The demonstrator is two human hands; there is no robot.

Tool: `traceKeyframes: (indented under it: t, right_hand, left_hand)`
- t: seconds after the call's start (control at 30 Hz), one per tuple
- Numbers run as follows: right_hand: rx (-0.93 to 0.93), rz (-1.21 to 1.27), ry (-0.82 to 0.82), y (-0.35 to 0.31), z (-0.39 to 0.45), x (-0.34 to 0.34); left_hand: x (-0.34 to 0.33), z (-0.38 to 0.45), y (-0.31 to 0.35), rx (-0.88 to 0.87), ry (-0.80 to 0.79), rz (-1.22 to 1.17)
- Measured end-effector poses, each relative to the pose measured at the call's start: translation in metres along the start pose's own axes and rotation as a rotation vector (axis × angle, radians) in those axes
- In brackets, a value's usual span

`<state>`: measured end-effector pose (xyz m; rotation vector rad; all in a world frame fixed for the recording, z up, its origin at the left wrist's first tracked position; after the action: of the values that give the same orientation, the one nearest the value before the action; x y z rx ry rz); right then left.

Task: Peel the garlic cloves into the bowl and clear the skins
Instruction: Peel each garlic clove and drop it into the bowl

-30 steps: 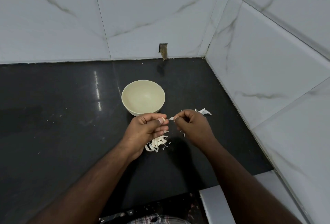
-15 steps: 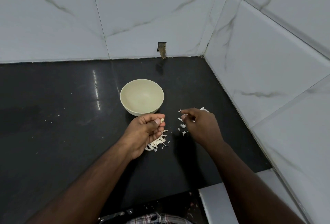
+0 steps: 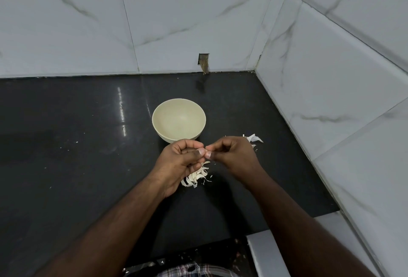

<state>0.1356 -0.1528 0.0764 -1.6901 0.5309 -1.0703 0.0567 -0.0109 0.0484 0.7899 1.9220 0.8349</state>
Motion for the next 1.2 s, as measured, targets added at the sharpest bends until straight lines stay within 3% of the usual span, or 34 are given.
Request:
traceKeyframes:
  t: [0.27,0.4,0.53,0.73,0.93,1.1,1.2]
  right_hand:
    - [0.003,-0.112,-0.102,-0.001,0.001,-0.001]
    - [-0.016,-0.155,-0.040,0.002,0.003,0.000]
    - [-0.088,-0.029,0.032,0.009,0.005,0.006]
    - [-0.118,-0.120,-0.017,0.012,0.009,0.009]
    - [-0.126,-0.126,0.035,0.008,0.009,0.014]
    - [-0.096,-0.182,0.010,0.010,0.011,0.009]
    - [-0.102,-0.140,-0.032,0.009,0.010,0.005]
  left_hand:
    - [0.000,0.001,0.003,-0.015,0.008,0.050]
    - [0.002,0.001,0.002,-0.027,0.021,0.105]
    - [0.006,0.003,0.003,-0.097,0.071,0.317]
    - [0.017,0.010,0.002,-0.240,0.024,0.718]
    - [0.025,0.012,0.001,-0.232,0.086,0.853]
    - [0.027,0.010,0.002,-0.228,0.113,0.850]
    - [0.020,0.008,0.003,-0.209,0.076,0.663]
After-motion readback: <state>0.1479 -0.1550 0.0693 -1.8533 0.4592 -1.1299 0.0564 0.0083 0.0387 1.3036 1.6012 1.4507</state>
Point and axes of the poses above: each hand's wrist, its own z-axis towards the middle knuckle, its own x-axis out of the back of the hand, y = z × x, the point moved 3 cm from there along z, towards the middle knuckle, and after that the axes turned 6 degrees about -z, right-handed, at the moved point
